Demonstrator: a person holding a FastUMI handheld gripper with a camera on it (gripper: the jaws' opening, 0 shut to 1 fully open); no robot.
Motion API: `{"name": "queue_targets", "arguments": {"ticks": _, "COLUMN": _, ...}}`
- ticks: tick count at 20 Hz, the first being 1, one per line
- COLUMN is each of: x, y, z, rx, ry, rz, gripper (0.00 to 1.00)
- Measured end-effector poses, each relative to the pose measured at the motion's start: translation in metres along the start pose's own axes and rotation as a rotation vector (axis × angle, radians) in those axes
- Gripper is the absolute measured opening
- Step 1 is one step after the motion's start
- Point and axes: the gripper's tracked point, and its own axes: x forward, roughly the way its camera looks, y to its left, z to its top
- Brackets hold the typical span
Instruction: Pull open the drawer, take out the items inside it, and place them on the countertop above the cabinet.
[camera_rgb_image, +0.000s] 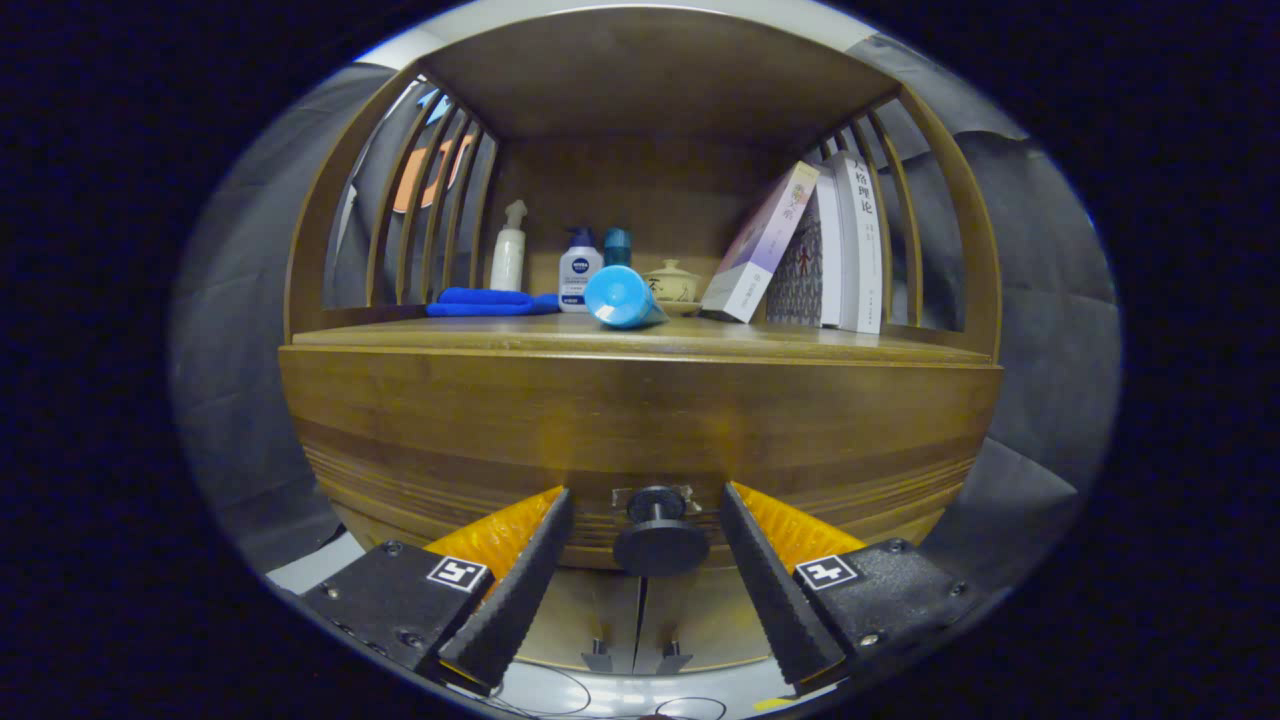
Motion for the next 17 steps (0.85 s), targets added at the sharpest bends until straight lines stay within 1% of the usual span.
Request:
{"name": "queue_targets", "arguments": {"ticks": 4, "x": -0.017, "y": 0.005, "z": 0.018, "rx": 0.018, "ry": -0.043, "rz": 0.043, "gripper": 0.97}}
{"name": "queue_targets", "arguments": {"ticks": 6, "x": -0.046, "y": 0.01, "z": 0.029, "rx": 0.008, "ry": -0.077, "rz": 0.066, "gripper": 0.97}}
{"name": "queue_targets", "arguments": {"ticks": 13, "x": -0.121, "y": 0.017, "z": 0.056, "rx": 0.01, "ry": -0.17, "rz": 0.13, "gripper": 0.97}}
{"name": "queue_targets", "arguments": {"ticks": 17, "x": -0.16, "y": 0.016, "z": 0.07, "rx": -0.002, "ry": -0.212, "rz": 0.151, "gripper": 0.97}}
